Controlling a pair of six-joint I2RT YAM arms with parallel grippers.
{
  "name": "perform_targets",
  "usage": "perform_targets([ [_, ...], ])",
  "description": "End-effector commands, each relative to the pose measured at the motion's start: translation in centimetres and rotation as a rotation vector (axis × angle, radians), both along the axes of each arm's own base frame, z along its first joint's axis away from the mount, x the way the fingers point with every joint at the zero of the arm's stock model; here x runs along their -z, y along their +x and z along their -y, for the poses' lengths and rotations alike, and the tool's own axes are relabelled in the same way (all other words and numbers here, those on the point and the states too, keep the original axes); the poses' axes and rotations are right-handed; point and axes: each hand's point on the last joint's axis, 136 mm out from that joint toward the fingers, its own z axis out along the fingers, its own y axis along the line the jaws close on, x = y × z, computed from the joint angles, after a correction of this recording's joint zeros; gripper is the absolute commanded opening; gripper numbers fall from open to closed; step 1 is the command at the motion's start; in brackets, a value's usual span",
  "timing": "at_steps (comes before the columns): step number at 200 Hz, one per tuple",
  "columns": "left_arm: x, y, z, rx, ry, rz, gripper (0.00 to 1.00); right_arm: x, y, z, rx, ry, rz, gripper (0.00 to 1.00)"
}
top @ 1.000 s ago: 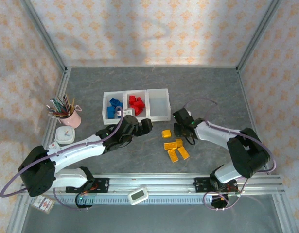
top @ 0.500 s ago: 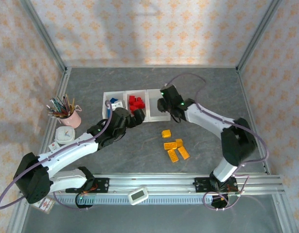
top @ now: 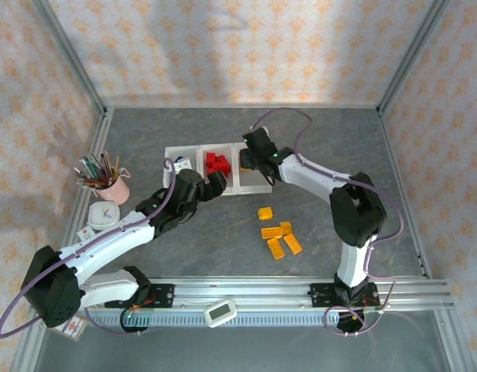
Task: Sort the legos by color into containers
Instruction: Place the lego in the container, then pick up the lego from the center of the table.
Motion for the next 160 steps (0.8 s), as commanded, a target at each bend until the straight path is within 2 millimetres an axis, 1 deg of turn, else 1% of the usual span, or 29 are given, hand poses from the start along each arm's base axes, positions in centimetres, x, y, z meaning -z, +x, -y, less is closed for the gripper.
perform_targets([
  [1, -0.6, -0.6, 0.1, 0.023, -0.014, 0.001, 0.99, -2.0, -3.6, 1.2, -0.010, 0.007, 0.004, 0.59],
  [13, -0.4, -1.2, 0.5, 0.041, -0.023, -0.004, 0.99, -1.1, -5.5, 2.1, -0.004, 0.002, -0.028, 0.61],
  [32, 0.2, -2.2, 1.2, 0.066, -0.025, -0.018, 0.99, 0.9, -8.7, 3.8, 0.007, -0.019, -0.087, 0.65],
  [57, 1.2, -3.6, 2.4, 0.096, -0.034, -0.042, 0.99, 3.7, -12.6, 5.2, -0.005, -0.022, -0.162, 0.70],
  [75, 1.9, -4.4, 3.2, 0.108, -0.037, -0.057, 0.99, 5.6, -14.6, 5.7, -0.027, -0.025, -0.206, 0.74],
  [85, 2.5, -4.7, 3.4, 0.109, -0.036, -0.069, 0.99, 6.3, -15.5, 5.2, -0.062, -0.009, -0.226, 0.76],
  [99, 3.2, -4.9, 3.6, 0.106, -0.043, -0.083, 0.99, 7.3, -16.2, 5.0, -0.075, 0.001, -0.241, 0.79],
  [119, 3.8, -5.1, 3.6, 0.097, -0.059, -0.094, 0.99, 8.4, -16.5, 4.7, -0.083, -0.005, -0.259, 0.80],
  [143, 4.1, -5.3, 3.2, 0.080, -0.062, -0.099, 0.99, 8.7, -16.4, 3.5, -0.115, -0.007, -0.258, 0.80],
  [160, 4.2, -5.4, 2.9, 0.072, -0.063, -0.095, 0.99, 9.0, -16.1, 3.2, -0.117, -0.011, -0.252, 0.79],
])
